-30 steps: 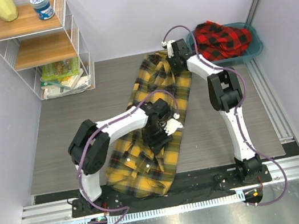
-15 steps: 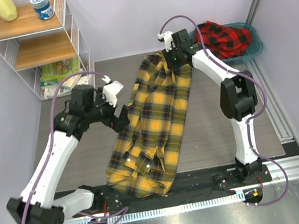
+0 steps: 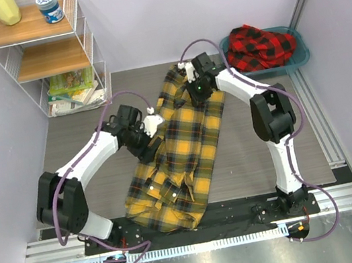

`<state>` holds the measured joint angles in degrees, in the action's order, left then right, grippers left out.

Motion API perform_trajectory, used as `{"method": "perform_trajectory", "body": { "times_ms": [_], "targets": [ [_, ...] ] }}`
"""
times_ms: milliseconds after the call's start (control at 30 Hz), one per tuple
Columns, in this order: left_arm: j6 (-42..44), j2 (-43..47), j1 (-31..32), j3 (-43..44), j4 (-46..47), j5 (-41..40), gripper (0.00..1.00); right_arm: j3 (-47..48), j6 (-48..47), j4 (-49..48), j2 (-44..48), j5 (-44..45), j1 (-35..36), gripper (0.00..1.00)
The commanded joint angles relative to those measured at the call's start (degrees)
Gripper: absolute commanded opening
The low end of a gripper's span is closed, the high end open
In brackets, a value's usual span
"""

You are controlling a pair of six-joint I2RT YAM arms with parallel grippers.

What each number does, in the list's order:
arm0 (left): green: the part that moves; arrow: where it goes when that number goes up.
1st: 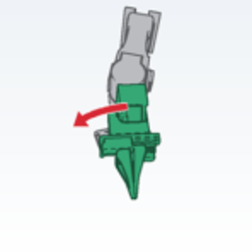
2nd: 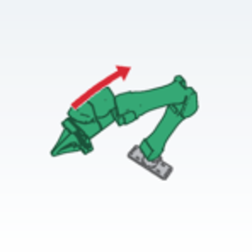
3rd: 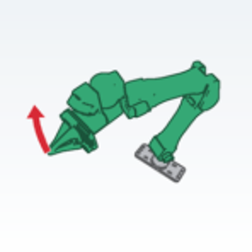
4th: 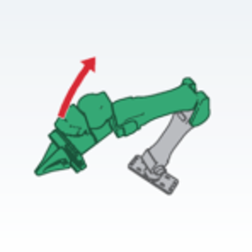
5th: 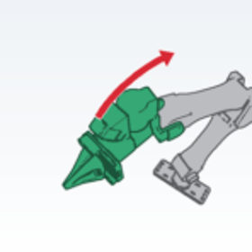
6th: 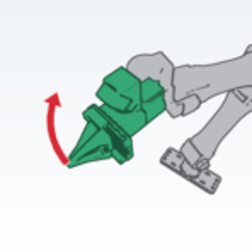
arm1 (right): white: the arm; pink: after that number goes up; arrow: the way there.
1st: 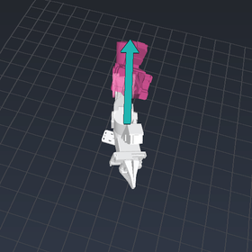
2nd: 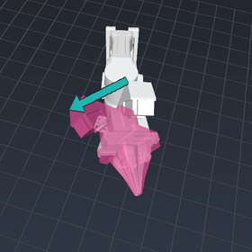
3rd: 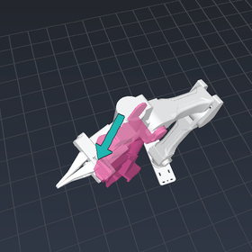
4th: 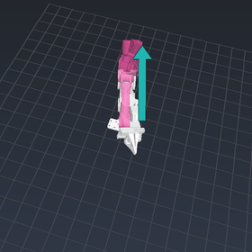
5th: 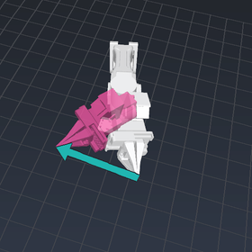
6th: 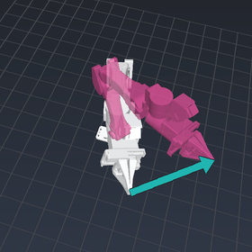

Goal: Fold and stack the long sleeve shirts
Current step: Fold the shirt

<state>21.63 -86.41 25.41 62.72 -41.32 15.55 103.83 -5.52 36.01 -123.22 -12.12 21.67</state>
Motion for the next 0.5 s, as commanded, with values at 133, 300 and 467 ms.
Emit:
{"method": "perform_trajectory", "body": {
  "times_ms": [133, 300, 467],
  "targets": [
    [5.6, -6.4, 4.1, -6.3, 0.5, -5.2, 0.70, 0.0, -1.9, -0.2, -6.6, 4.4, 1.3, 0.25],
    [1.1, -10.1, 14.6, -7.1, 0.5, -4.7, 0.61, 5.0, -4.4, -1.7, -12.2, 7.0, 1.3, 0.25],
    [-4.0, -14.7, 25.2, -3.2, 0.8, -1.4, 0.58, 11.1, -7.5, -3.3, -15.4, 7.6, 1.3, 0.24]
  ]
}}
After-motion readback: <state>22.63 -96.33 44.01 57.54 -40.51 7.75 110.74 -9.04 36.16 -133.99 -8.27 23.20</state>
